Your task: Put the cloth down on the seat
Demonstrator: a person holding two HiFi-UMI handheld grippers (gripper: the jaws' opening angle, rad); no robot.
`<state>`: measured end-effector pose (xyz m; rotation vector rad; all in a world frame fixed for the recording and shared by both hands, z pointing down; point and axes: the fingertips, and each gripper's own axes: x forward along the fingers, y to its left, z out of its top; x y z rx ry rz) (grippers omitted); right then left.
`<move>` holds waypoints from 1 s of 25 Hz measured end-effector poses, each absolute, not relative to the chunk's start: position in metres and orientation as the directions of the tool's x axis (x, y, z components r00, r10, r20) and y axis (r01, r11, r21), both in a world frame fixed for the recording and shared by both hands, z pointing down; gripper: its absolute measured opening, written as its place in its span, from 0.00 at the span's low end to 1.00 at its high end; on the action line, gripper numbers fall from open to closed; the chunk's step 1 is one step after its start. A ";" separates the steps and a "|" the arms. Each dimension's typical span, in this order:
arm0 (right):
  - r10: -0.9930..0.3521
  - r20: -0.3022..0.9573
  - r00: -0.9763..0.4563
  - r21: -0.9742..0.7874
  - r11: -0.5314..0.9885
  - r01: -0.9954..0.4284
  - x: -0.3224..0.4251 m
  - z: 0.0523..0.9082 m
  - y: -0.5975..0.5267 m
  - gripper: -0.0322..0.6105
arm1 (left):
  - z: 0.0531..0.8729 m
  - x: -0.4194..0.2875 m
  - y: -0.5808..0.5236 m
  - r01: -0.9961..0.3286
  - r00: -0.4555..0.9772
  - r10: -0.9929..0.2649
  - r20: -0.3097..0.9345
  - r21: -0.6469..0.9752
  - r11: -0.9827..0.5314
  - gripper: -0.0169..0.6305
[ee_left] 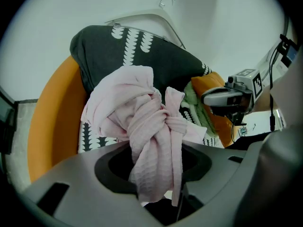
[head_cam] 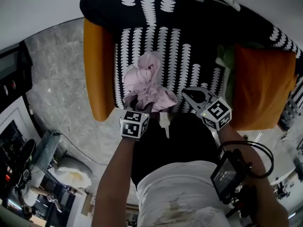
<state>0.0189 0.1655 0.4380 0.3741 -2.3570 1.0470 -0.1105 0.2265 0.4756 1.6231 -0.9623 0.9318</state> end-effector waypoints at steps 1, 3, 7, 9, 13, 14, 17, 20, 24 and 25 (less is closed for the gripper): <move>-0.039 0.570 -0.821 -0.603 0.659 -0.450 0.020 0.439 0.164 0.07 | 0.478 -0.107 0.224 -0.910 0.392 -0.146 0.908 0.360 -0.204 0.37; -0.045 0.573 -0.818 -0.603 0.654 -0.457 0.024 0.443 0.159 0.07 | 0.483 -0.098 0.217 -0.903 0.394 -0.134 0.909 0.356 -0.239 0.37; -0.048 0.581 -0.812 -0.614 0.629 -0.477 0.036 0.472 0.168 0.07 | 0.517 -0.080 0.222 -0.865 0.396 -0.085 0.914 0.340 -0.369 0.37; -0.047 0.582 -0.812 -0.616 0.626 -0.478 0.041 0.482 0.165 0.07 | 0.528 -0.073 0.215 -0.848 0.398 -0.073 0.915 0.336 -0.411 0.37; -0.053 0.581 -0.812 -0.618 0.621 -0.483 0.040 0.477 0.151 0.07 | 0.528 -0.073 0.188 -0.837 0.392 -0.084 0.916 0.317 -0.446 0.37; -0.050 0.583 -0.811 -0.619 0.619 -0.483 0.039 0.475 0.150 0.07 | 0.526 -0.073 0.182 -0.837 0.393 -0.090 0.915 0.315 -0.447 0.37; -0.035 0.586 -0.809 -0.626 0.614 -0.481 0.045 0.473 0.150 0.07 | 0.527 -0.066 0.169 -0.842 0.387 -0.109 0.916 0.303 -0.447 0.38; -0.034 0.587 -0.809 -0.632 0.605 -0.484 0.055 0.478 0.156 0.07 | 0.538 -0.057 0.164 -0.844 0.370 -0.117 0.922 0.281 -0.457 0.38; -0.039 0.586 -0.809 -0.636 0.597 -0.489 0.067 0.490 0.158 0.07 | 0.560 -0.050 0.147 -0.844 0.356 -0.119 0.927 0.265 -0.466 0.38; -0.039 0.586 -0.809 -0.637 0.595 -0.490 0.068 0.492 0.157 0.07 | 0.565 -0.049 0.143 -0.843 0.354 -0.114 0.928 0.264 -0.468 0.38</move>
